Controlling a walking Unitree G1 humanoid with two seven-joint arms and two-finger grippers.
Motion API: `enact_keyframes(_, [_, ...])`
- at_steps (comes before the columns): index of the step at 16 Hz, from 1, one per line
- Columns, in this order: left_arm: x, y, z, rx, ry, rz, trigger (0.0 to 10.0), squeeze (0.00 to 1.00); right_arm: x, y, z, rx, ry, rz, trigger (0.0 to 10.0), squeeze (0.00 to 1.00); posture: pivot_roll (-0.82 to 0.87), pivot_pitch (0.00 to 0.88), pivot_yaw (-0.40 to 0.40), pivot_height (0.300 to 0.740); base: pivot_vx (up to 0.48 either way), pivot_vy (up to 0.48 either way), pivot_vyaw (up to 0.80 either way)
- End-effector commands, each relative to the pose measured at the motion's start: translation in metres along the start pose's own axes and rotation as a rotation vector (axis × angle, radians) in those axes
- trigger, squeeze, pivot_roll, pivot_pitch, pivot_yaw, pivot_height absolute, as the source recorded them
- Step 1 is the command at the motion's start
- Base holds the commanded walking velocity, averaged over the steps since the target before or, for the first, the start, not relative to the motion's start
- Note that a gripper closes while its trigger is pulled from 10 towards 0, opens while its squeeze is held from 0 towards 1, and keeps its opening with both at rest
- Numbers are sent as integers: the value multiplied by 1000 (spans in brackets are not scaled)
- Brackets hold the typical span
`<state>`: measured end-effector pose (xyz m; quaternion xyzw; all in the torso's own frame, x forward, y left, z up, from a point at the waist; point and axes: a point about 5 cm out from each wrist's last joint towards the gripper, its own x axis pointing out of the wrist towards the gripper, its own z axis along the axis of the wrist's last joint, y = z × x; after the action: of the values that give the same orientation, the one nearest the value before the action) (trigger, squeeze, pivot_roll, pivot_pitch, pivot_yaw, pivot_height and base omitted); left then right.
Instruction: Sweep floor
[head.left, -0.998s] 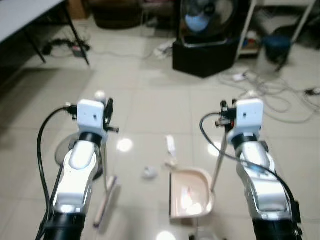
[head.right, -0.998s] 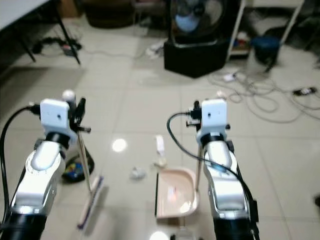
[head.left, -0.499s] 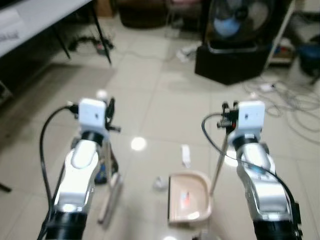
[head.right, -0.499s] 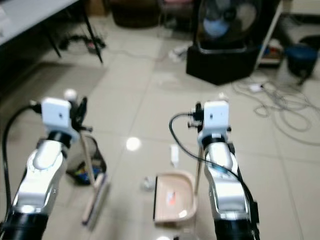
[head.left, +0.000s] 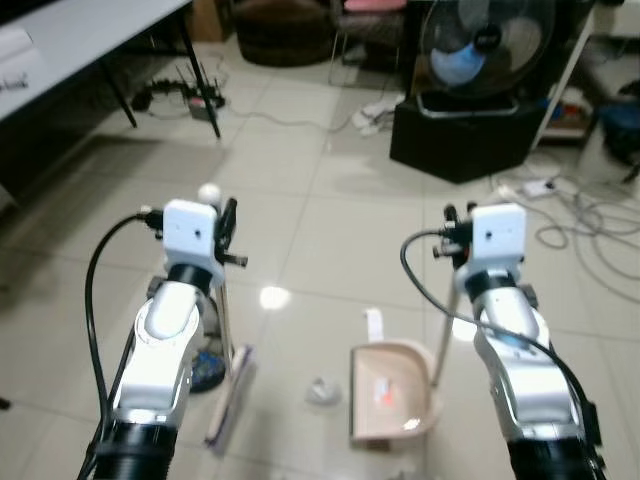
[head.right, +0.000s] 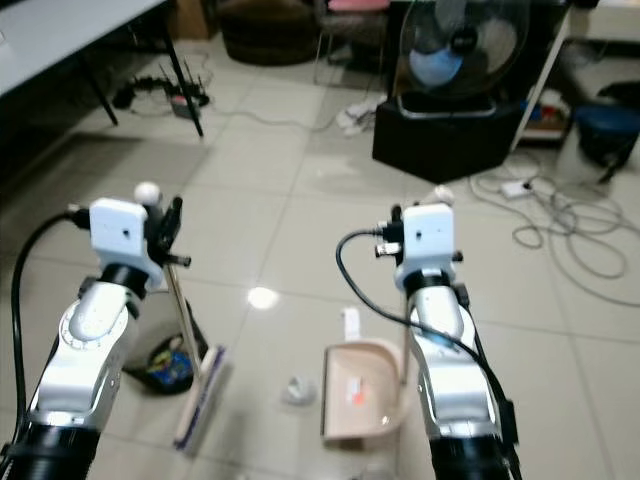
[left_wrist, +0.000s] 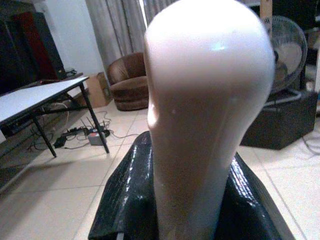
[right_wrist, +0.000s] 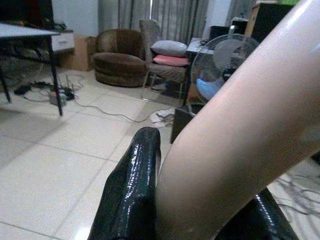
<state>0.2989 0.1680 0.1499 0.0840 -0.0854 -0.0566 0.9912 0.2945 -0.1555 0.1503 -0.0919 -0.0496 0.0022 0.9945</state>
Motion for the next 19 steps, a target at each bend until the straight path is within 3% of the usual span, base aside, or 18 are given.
enact_keyframes(1, [2, -6, 4, -3, -13, -27, 10000, 0, 3, -4, 2, -26, -22, -11, 10000, 0, -46, 82, 100, 740, 360, 0, 0])
enact_keyframes(7, [11, -19, -4, -26, -3, -35, 10000, 0, 23, 15, -5, -59, -46, 68, 10000, 0, -17, 153, 120, 740, 0, 0, 0])
enact_keyframes(10, [11, -21, -19, -34, 38, -20, 10000, 0, 36, 17, -3, -117, -72, 64, 10000, 0, -15, 197, 115, 740, 0, 0, 0])
enact_keyframes(14, [25, -36, -26, 22, 7, -77, 10000, 0, 53, 20, 3, -163, -109, 56, 10000, 0, -6, 269, 118, 740, 0, 0, 0])
enact_keyframes(19, [39, -46, -21, 67, -67, -83, 10000, 0, 58, 32, 0, -207, -134, 83, 10000, 0, -13, 304, 140, 740, 0, 0, 0])
